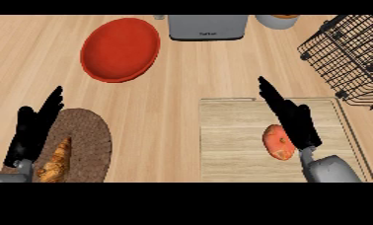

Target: Pick the squash from the tray and place it in the tiered basket

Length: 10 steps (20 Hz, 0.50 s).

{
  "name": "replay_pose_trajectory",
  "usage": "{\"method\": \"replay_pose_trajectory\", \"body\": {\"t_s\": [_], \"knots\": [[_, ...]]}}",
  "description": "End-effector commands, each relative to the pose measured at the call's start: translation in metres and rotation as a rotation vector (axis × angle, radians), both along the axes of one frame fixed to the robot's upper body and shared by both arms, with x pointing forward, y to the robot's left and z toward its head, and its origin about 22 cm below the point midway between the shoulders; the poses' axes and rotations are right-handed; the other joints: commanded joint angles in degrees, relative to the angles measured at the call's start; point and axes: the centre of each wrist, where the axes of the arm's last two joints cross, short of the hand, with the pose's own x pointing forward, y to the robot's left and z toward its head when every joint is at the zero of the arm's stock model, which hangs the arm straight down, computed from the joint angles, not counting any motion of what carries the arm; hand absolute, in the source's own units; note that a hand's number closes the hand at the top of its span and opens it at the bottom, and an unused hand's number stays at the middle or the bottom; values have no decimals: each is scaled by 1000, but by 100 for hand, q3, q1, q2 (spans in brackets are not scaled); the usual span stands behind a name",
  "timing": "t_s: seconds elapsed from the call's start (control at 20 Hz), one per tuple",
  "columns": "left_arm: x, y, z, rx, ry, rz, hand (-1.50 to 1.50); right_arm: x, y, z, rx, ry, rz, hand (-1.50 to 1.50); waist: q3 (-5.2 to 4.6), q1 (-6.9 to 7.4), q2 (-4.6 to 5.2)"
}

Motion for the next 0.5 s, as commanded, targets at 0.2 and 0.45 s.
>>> {"method": "replay_pose_trajectory", "body": {"t_s": [0.2, 0.45], "knots": [[-17, 13, -11, -64, 10, 87, 0, -46, -13, -59, 727, -59, -258, 150, 42, -70, 124], [-33, 16, -22, -133, 26, 75, 0, -89, -38, -78, 818, -405, -519, -150, -19, -117, 76]]}}
